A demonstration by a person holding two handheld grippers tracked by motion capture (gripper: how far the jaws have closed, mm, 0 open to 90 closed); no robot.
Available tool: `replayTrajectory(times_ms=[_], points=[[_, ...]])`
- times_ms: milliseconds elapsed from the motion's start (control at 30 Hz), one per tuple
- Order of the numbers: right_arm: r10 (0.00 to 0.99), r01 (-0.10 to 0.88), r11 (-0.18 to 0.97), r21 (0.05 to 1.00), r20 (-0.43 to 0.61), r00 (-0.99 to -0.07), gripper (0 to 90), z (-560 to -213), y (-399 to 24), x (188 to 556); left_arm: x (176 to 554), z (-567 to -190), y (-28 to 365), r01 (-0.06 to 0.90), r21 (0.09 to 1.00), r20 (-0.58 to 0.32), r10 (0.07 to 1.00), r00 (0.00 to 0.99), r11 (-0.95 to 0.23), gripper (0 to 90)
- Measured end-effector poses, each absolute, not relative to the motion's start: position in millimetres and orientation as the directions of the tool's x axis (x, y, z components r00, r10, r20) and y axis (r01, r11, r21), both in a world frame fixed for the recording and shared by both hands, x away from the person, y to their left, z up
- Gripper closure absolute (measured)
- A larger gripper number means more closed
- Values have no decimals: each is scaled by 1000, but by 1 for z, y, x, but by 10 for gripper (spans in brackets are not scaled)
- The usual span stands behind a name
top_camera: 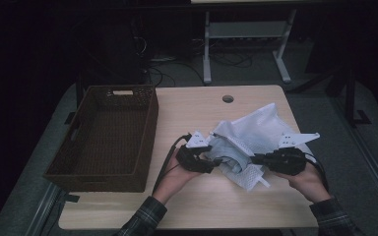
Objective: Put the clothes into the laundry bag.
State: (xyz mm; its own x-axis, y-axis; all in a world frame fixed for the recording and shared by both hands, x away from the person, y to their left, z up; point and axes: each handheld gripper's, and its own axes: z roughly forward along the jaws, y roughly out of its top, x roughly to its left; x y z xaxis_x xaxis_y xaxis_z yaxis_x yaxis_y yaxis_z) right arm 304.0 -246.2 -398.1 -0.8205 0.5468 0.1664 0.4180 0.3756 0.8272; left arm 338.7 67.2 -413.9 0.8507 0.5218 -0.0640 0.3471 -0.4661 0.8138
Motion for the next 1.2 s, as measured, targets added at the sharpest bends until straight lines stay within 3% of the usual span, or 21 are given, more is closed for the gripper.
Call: replayTrajectory(times_ms=[267,500,633,900,1200], points=[[548,421,382,823,165,-820,860,-401,-248,304,389,-430,86,441,766,-35,655,755,-468,518],[547,420,386,821,163,-821,861,-402,-249,304,421,-455,75,512,703,-64,673,737,-493,543],[548,419,385,822,162,-821,861,-402,-250,304,424,-463,69,517,673,-53,663,747,-528,600],[552,419,386,822,159,-819,861,-402,-250,304,419,-462,65,514,644,-48,641,766,-567,883],[576,421,397,816,136,-806,861,-403,-252,310,398,-454,79,518,647,-19,668,744,-559,898]])
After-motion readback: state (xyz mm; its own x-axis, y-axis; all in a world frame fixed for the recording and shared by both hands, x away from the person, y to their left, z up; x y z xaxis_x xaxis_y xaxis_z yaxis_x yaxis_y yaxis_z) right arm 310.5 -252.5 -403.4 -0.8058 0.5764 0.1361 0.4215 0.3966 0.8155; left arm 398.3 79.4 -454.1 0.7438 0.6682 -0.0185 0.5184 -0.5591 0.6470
